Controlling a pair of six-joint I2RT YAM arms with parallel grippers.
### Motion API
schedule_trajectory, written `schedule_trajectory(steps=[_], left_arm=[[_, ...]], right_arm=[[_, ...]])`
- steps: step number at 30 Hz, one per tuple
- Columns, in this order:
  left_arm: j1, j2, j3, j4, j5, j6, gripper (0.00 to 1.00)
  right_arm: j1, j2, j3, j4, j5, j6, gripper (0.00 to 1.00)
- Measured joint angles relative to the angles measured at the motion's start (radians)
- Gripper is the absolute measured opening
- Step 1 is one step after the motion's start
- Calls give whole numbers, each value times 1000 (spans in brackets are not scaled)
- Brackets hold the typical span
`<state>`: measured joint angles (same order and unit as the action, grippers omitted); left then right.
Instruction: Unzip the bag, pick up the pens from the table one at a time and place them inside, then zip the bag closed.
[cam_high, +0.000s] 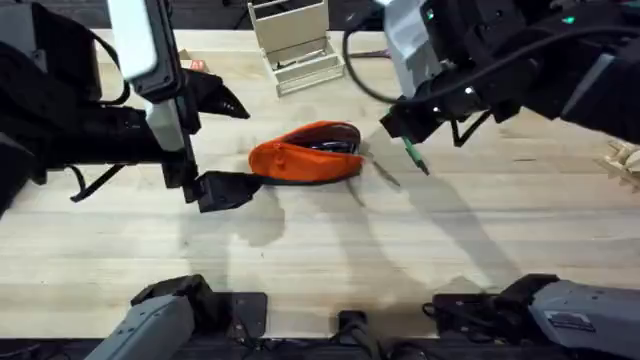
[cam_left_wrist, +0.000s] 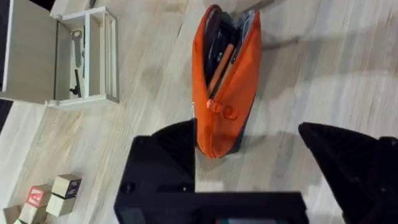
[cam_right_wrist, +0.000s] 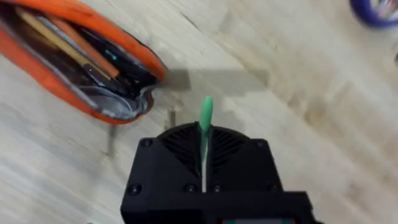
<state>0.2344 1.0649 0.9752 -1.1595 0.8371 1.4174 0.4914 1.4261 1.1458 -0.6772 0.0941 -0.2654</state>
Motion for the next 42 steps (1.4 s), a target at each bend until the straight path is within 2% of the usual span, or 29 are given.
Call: schedule_trajectory(steps=[9, 13, 27, 42], left_arm=[[0, 0, 0, 0, 0, 0, 993], [0, 0, 0, 0, 0, 0, 993], [0, 0, 0, 0, 0, 0, 993], [0, 0, 0, 0, 0, 0, 993]], right_arm=[[114, 0, 1, 0, 0, -391, 31], [162, 0, 1, 22, 0, -504, 31], [276, 10, 1, 103, 7, -637, 31], [289, 161, 1, 262, 5, -660, 31]])
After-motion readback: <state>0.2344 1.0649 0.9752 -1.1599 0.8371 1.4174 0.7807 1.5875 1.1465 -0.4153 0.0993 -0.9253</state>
